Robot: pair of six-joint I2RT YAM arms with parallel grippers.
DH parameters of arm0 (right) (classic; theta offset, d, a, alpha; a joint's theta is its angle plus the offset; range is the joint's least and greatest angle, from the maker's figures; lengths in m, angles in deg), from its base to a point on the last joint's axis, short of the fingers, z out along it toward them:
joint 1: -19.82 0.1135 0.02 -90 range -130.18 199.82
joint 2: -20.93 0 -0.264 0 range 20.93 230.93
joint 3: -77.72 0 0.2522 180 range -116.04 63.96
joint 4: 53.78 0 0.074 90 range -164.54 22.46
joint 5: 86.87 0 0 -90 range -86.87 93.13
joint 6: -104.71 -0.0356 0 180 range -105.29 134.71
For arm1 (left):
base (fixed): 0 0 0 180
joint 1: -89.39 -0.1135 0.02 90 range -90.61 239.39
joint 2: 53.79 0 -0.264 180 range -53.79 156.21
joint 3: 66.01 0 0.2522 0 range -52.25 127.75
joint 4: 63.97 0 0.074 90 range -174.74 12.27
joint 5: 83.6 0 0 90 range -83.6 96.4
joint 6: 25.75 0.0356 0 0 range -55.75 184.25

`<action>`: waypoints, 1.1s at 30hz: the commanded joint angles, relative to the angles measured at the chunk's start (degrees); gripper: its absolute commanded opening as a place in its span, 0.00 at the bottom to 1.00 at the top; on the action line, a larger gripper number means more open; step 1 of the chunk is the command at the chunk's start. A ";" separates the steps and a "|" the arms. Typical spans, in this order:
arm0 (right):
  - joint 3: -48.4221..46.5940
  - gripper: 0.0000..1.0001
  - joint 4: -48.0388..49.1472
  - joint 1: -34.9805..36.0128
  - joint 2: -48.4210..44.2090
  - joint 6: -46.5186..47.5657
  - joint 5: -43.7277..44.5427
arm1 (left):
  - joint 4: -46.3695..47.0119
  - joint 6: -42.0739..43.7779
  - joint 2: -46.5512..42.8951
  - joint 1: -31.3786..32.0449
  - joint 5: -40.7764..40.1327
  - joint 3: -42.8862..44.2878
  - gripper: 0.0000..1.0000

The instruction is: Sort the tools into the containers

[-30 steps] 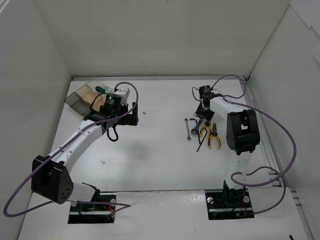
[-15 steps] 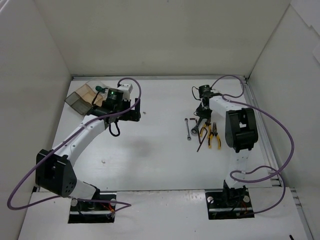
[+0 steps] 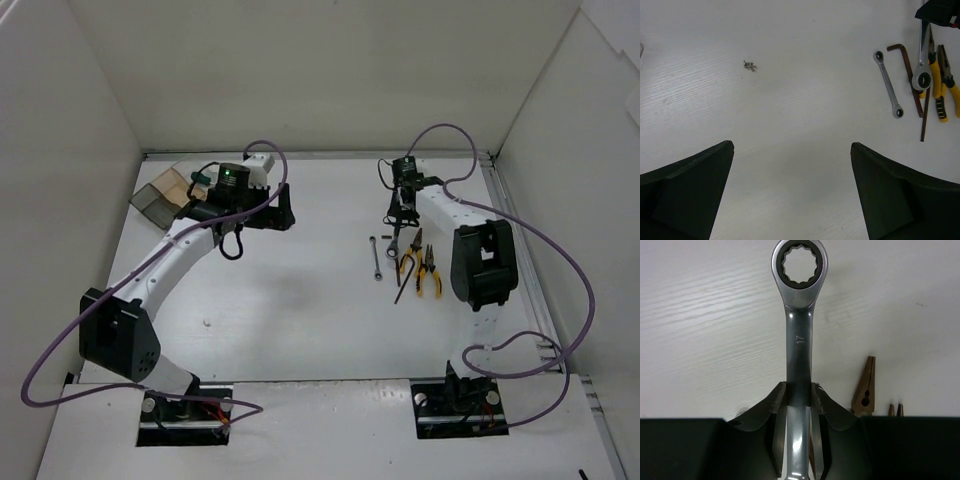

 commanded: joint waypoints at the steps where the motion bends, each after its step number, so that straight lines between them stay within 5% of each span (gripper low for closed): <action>1: -0.35 0.00 7.92 1.77 -10.22 5.99 -3.84 | 5.23 -2.78 0.33 -0.22 5.94 3.59 0.99; 15: 17.58 0.00 27.26 9.07 -28.42 18.13 -30.47 | 21.22 -14.65 8.42 -0.58 21.95 9.48 0.93; 33: 25.42 0.00 39.74 14.96 -34.22 9.61 -31.45 | 28.61 -21.33 12.64 5.31 20.37 9.75 0.88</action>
